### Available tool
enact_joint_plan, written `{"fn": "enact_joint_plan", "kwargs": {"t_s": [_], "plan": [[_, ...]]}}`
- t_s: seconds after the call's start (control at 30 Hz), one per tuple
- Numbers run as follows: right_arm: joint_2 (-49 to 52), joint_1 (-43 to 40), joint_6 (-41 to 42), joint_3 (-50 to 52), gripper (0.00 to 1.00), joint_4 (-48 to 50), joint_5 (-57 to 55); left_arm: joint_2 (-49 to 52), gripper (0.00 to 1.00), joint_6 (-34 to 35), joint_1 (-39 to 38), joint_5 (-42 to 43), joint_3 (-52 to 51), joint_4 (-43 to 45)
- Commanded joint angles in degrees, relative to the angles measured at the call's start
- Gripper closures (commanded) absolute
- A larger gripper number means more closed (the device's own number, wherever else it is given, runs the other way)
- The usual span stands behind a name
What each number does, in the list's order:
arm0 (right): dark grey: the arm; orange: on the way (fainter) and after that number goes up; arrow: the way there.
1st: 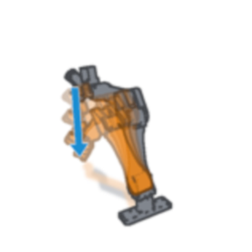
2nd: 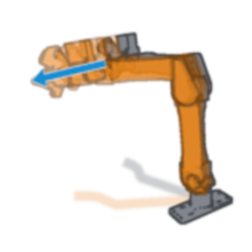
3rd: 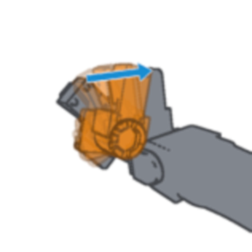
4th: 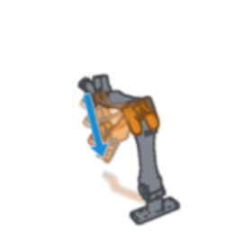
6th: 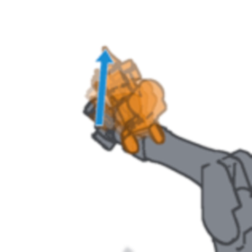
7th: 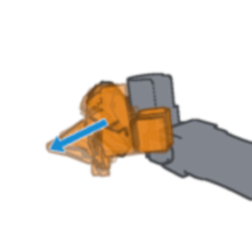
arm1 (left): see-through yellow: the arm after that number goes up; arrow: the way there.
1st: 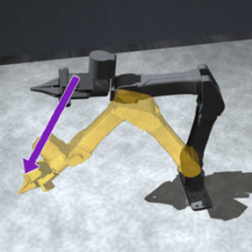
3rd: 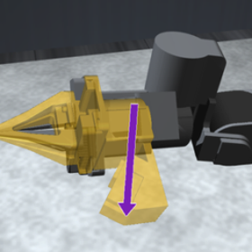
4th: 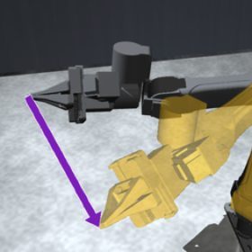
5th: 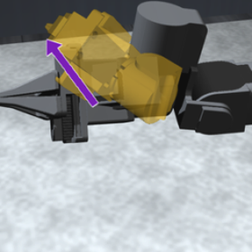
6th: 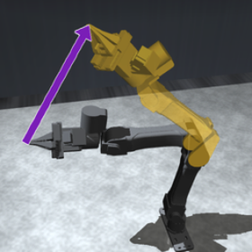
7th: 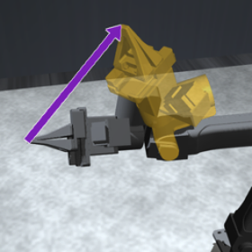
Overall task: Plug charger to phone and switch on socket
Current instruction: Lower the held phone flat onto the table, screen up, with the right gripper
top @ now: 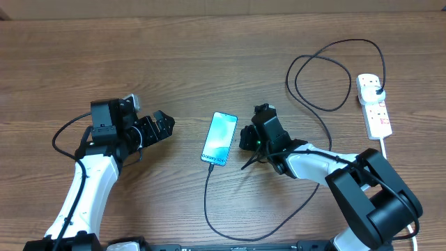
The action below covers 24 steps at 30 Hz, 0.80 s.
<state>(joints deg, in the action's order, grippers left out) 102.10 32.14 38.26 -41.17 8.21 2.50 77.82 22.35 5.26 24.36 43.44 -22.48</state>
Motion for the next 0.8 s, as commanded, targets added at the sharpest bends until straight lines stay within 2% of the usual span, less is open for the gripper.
{"fn": "enact_joint_plan", "kwargs": {"t_s": [0.0,0.77], "plan": [[1.6,0.3,1.2,-0.9,0.96,0.6,2.2,-1.0,0.00,0.3,0.0,-0.6,0.2,0.2],[3.6,1.9,0.5,-0.9,0.96,8.4,3.1,-1.0,0.00,0.3,0.0,-0.6,0.2,0.2]]}}
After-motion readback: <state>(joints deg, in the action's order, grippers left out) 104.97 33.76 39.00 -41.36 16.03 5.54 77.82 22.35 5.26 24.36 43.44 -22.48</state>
